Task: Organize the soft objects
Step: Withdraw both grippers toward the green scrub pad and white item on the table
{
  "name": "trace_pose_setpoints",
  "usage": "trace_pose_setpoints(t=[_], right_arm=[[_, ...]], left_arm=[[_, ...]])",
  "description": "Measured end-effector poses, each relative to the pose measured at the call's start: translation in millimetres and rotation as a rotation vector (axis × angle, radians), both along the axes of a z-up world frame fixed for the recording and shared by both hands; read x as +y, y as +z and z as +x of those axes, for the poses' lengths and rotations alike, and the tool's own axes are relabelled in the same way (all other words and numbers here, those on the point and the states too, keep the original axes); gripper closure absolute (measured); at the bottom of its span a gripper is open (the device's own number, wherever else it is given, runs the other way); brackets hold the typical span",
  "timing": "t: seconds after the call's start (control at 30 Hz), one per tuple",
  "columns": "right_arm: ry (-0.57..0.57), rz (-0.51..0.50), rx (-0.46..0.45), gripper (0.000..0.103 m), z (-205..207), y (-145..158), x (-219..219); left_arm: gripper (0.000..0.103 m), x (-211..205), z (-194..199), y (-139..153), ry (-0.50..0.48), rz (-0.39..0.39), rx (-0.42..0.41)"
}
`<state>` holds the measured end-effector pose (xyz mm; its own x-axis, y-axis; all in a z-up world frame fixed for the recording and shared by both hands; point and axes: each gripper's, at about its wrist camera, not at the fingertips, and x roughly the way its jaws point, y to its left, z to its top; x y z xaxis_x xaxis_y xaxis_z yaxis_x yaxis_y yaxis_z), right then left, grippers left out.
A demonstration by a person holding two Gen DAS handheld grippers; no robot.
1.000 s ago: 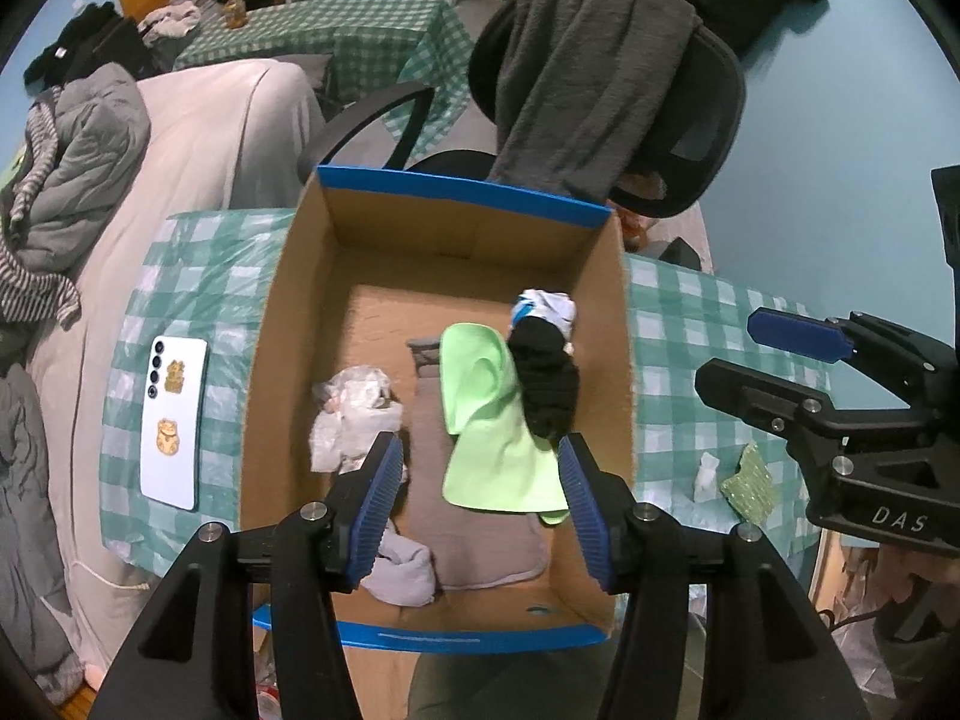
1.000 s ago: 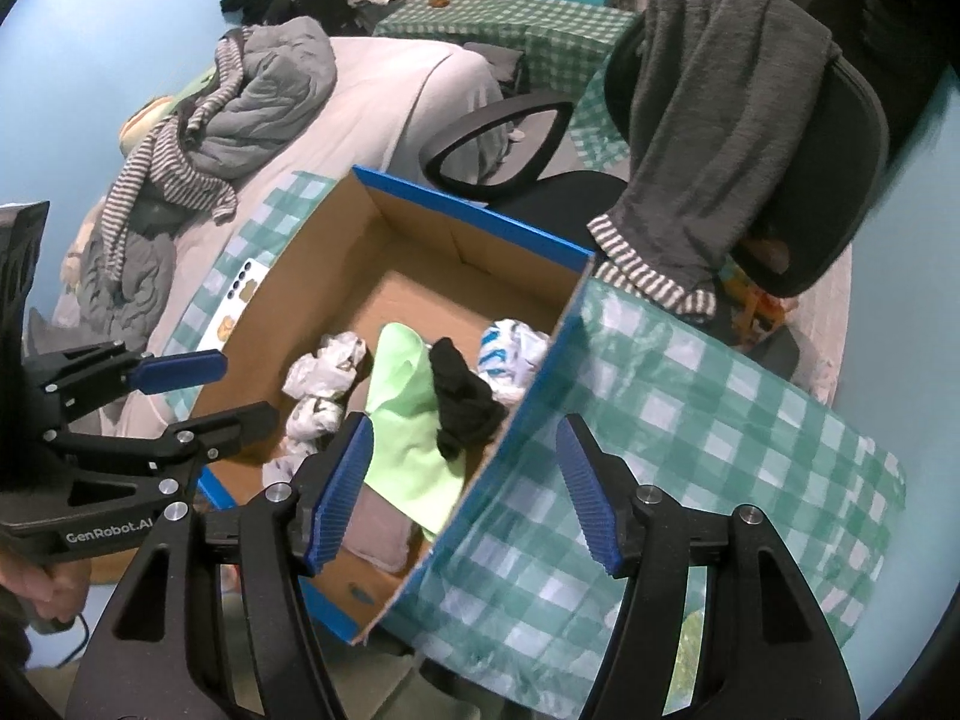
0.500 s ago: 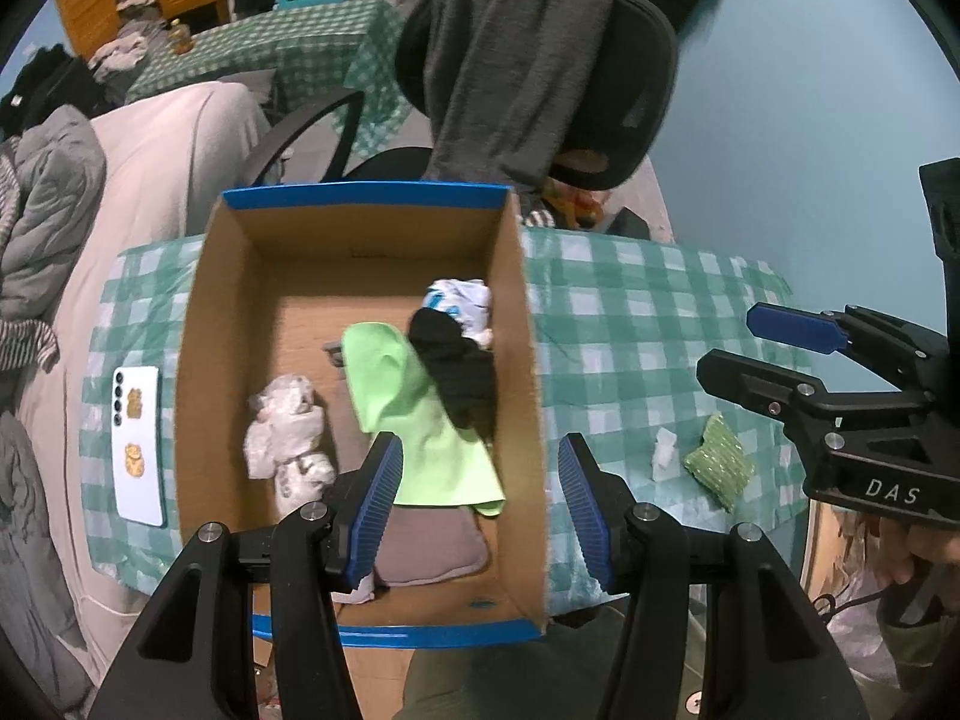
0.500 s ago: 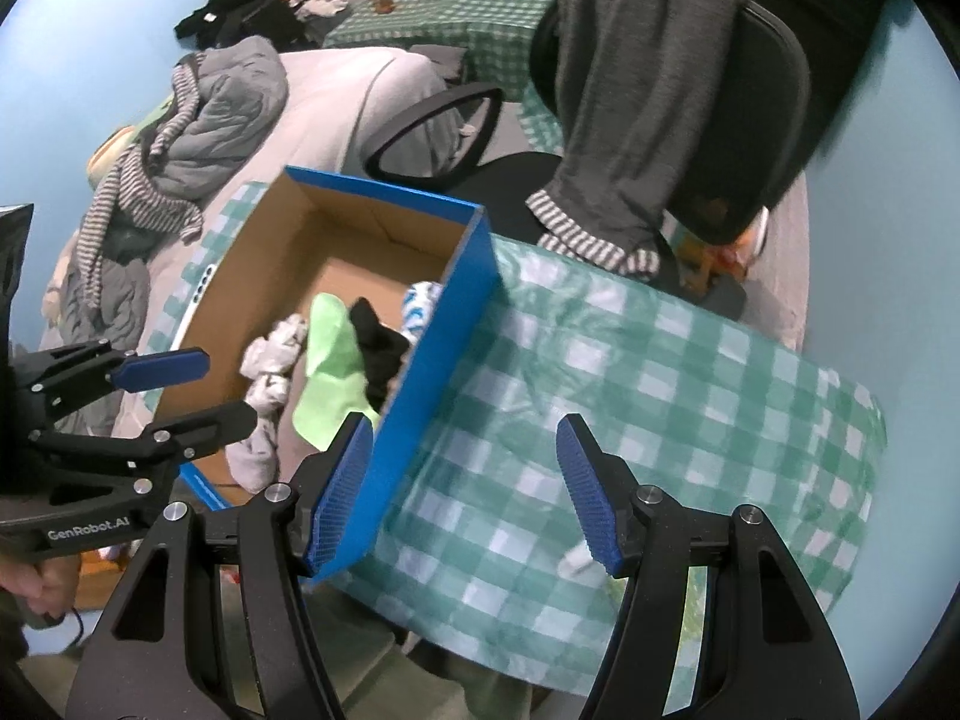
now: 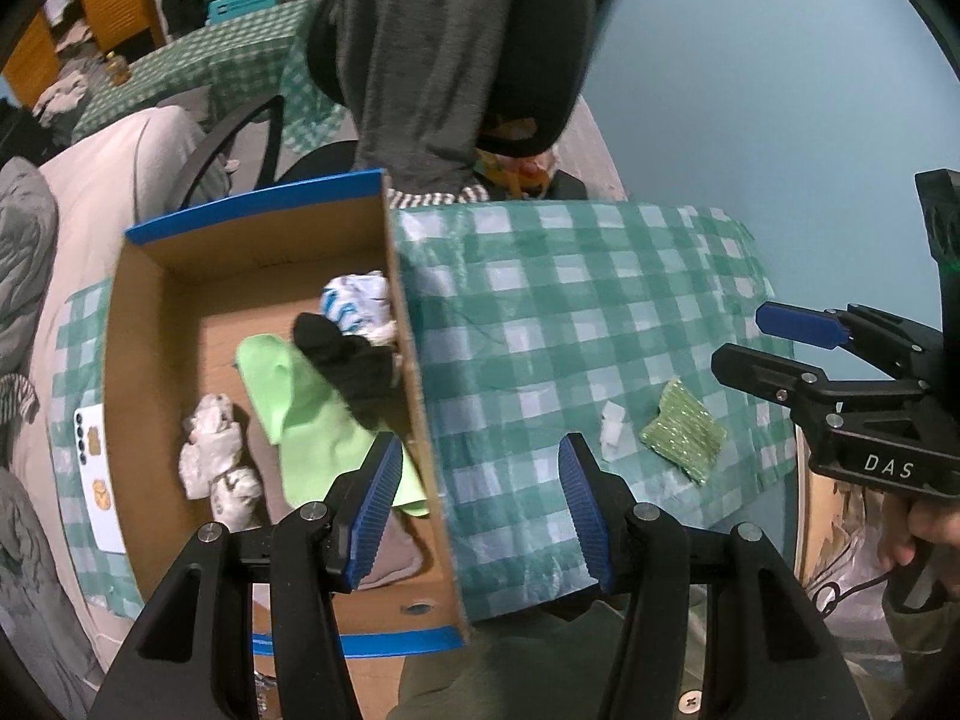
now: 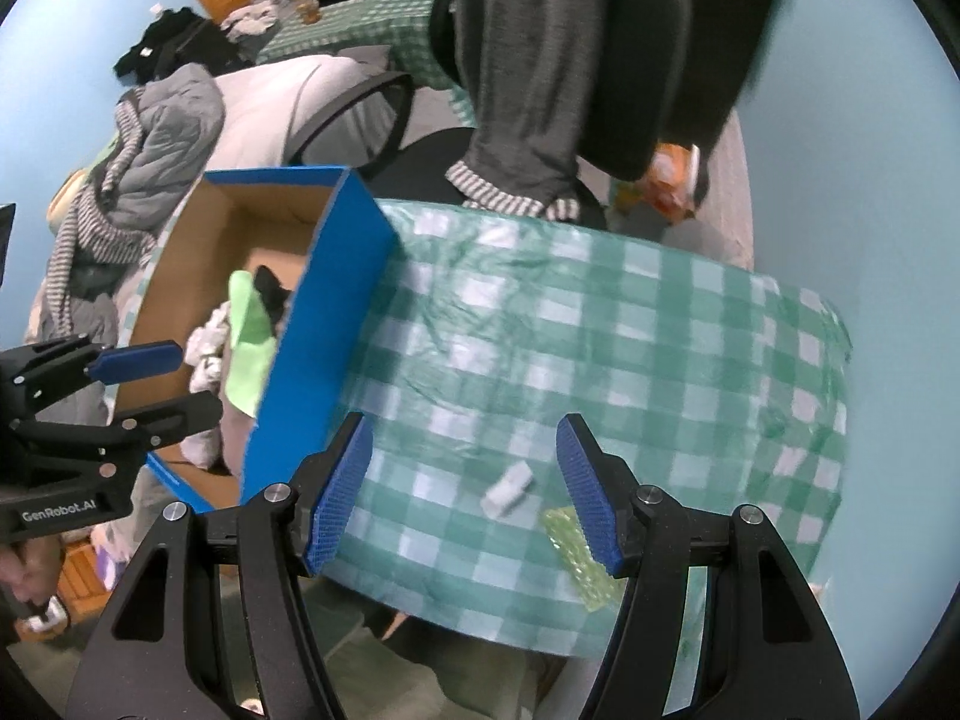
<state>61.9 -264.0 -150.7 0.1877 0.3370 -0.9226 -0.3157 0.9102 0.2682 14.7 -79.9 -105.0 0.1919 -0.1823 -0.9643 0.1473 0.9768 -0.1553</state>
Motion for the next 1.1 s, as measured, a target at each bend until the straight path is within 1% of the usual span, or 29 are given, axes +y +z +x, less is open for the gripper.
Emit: trace_pose_setpoints(t=[0.27, 0.47, 0.67, 0.8, 1.1], right_arm=[[-0.078, -0.012, 0.037, 0.039, -12.3, -19.3, -42.3], [-0.117, -0.016, 0.065, 0.039, -21.4, -35.7, -63.9], [-0.128, -0.017, 0.084, 0.039, -30.2, -50.9, -78.9], [-0.127, -0.021, 0.093, 0.039, -36.8, -62.5, -87.0], [-0.101, -0.051, 0.113, 0.039, -46.6, -97.9, -97.5]], left_arm=[[0.047, -35.3, 0.0, -10.9, -0.076, 0.005, 0.023], [0.046, -60.5, -0.6, -22.2, -0.128, 0.020, 0.045], [0.045, -81.3, -3.3, -33.9, -0.167, 0.032, 0.067], [0.042, -91.6, -4.5, -44.0, -0.183, 0.034, 0.081], [0.040, -112.5, -8.1, -71.5, -0.235, 0.054, 0.116]])
